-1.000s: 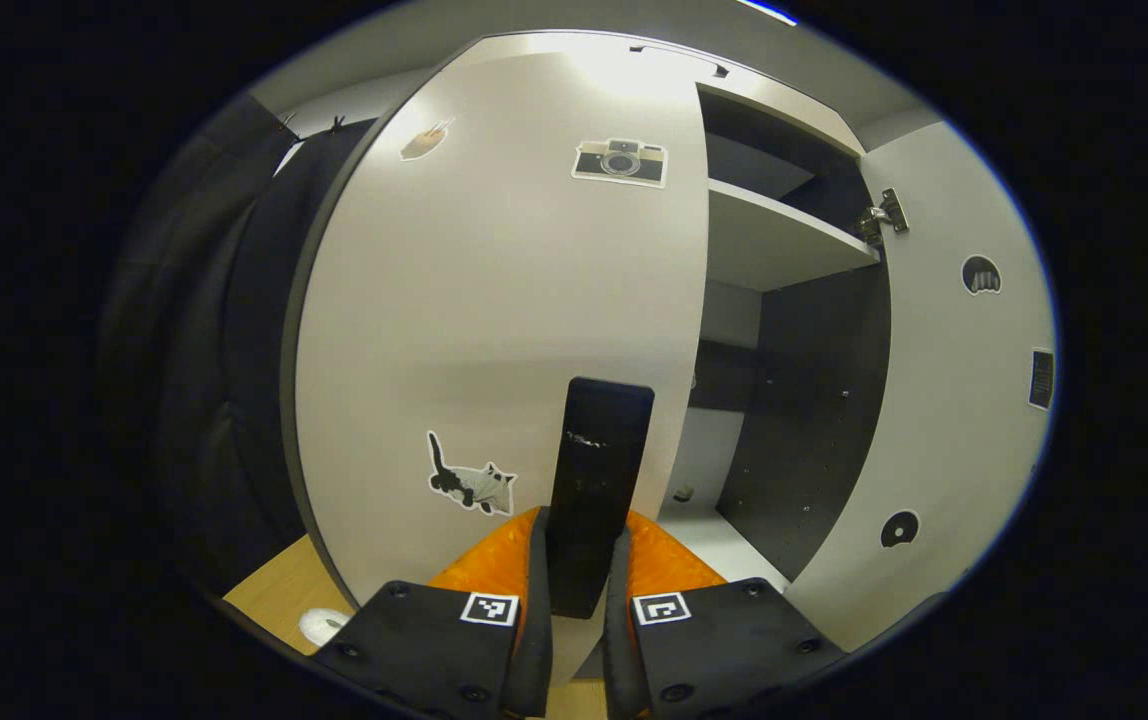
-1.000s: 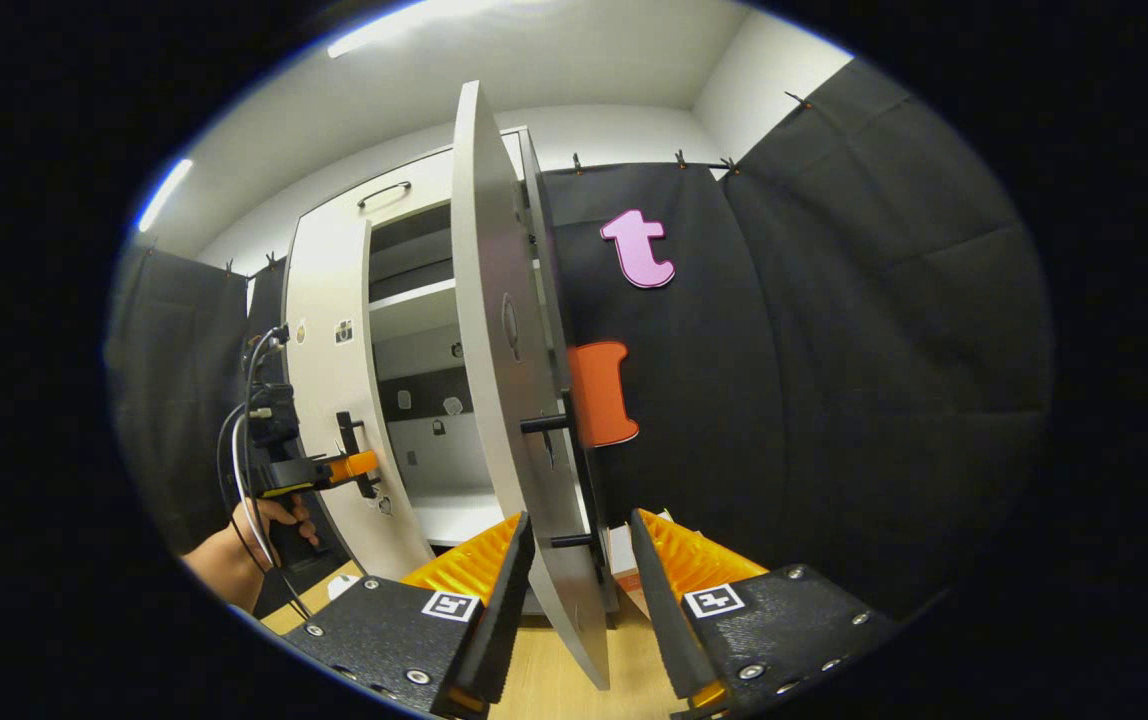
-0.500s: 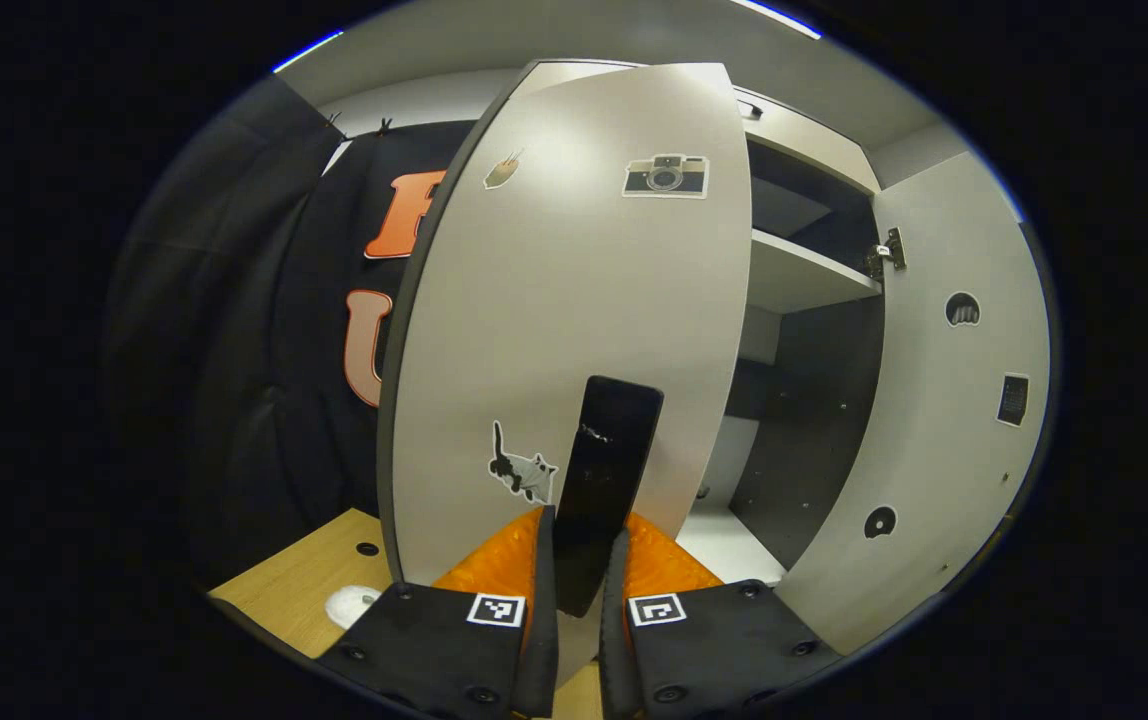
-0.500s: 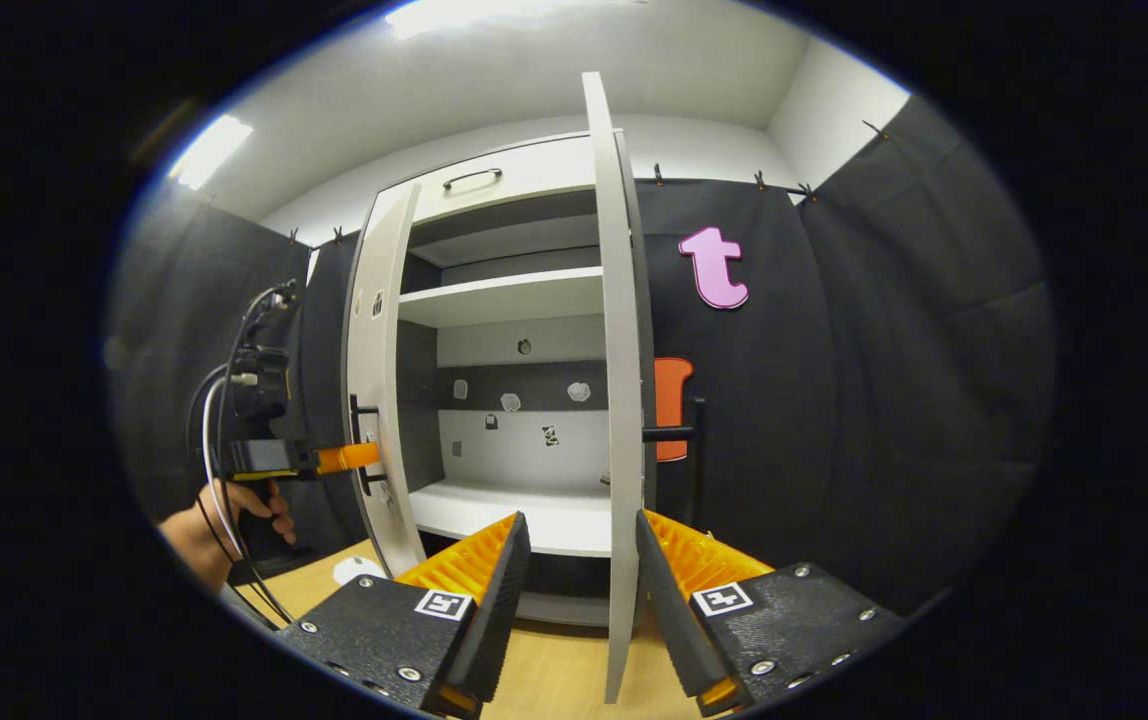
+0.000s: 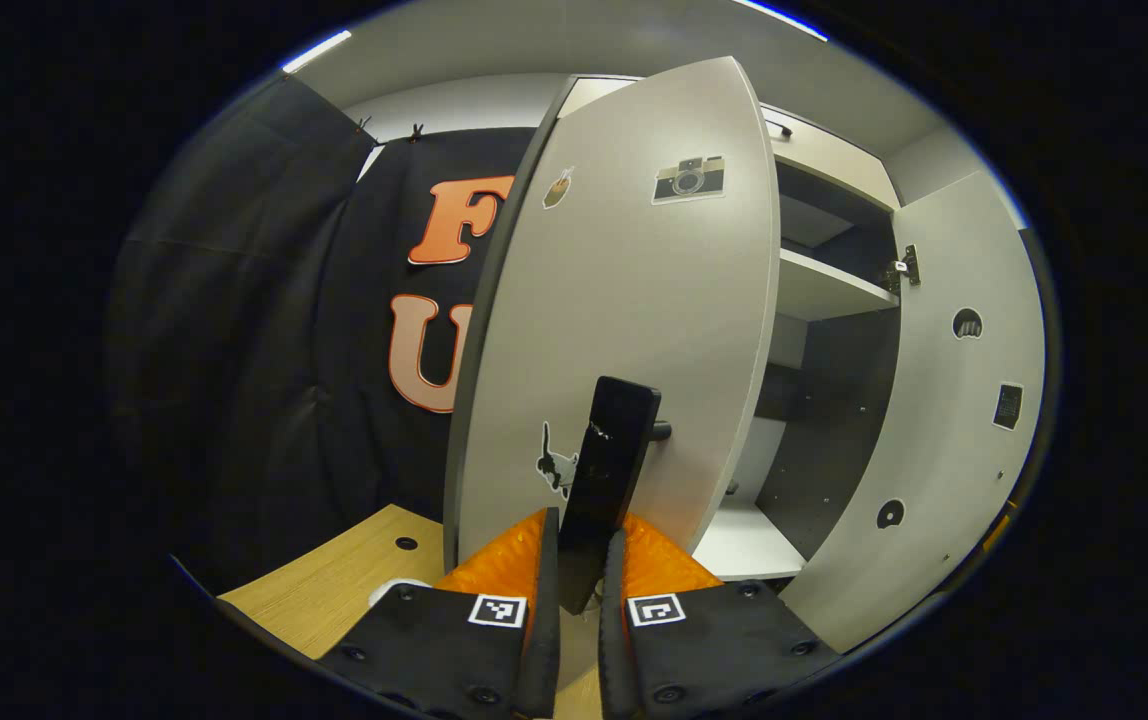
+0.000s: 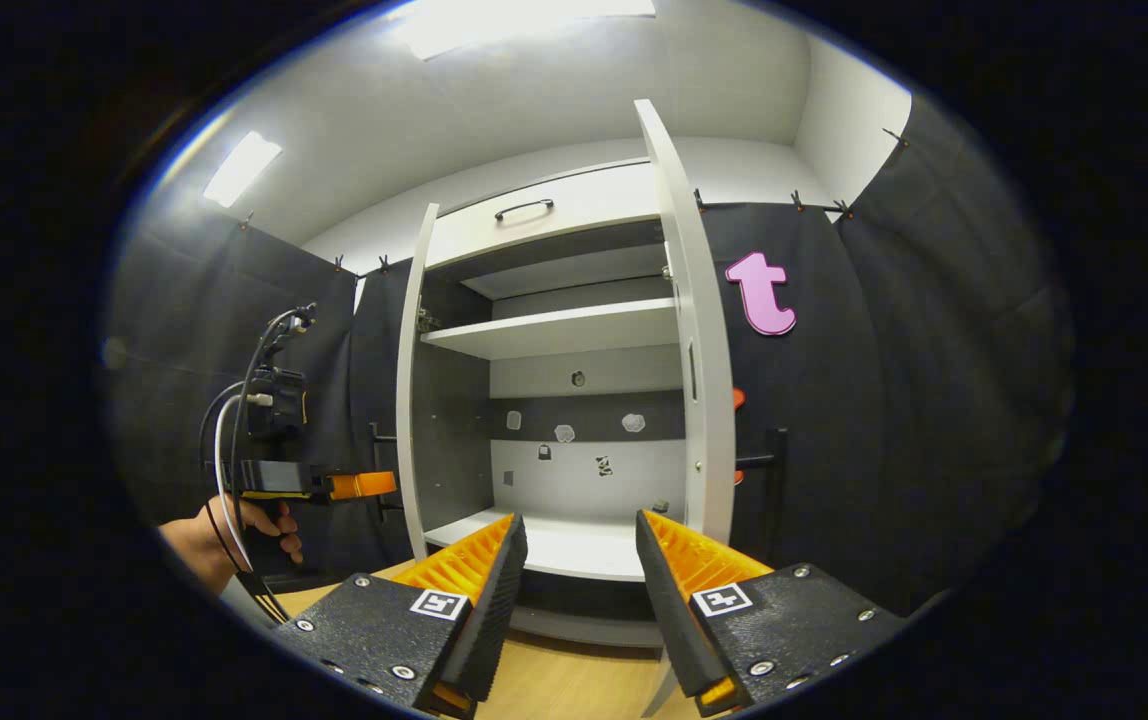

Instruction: Open the right door of the double-door shoe cabinet with the right hand, and open the left door with the left hand.

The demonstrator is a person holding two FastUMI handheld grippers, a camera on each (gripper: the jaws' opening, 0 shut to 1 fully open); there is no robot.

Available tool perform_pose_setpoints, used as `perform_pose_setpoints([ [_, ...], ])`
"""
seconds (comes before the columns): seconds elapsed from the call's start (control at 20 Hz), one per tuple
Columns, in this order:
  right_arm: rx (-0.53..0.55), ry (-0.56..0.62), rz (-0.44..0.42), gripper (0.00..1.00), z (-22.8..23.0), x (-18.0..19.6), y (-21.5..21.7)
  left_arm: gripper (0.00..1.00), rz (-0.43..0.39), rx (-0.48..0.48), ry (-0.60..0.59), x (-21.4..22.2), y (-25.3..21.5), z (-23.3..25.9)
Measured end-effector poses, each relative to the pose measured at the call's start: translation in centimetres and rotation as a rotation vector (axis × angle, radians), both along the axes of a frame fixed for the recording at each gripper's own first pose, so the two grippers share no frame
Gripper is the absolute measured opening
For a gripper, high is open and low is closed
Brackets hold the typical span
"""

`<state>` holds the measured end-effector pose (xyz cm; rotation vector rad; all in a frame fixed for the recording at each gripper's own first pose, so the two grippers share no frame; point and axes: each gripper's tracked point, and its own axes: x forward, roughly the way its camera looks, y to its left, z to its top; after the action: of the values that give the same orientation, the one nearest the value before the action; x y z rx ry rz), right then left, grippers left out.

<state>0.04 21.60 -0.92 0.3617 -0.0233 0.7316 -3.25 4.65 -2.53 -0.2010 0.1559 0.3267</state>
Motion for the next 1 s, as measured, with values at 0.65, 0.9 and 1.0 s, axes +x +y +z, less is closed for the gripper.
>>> perform_pose_setpoints([
  [0.65,-0.072,0.049,0.101,0.68,-1.4,0.5,6.3,0.1,0.125,0.141,0.055,-4.9,8.8,0.6],
  [0.9,-0.12,0.047,0.008,0.68,-1.1,0.8,7.8,0.08,0.051,0.145,0.053,-5.9,11.1,0.1],
  [1.0,-0.153,0.037,-0.035,0.7,-0.8,0.8,8.0,0.08,0.048,0.178,0.063,-6.8,12.2,0.2],
])
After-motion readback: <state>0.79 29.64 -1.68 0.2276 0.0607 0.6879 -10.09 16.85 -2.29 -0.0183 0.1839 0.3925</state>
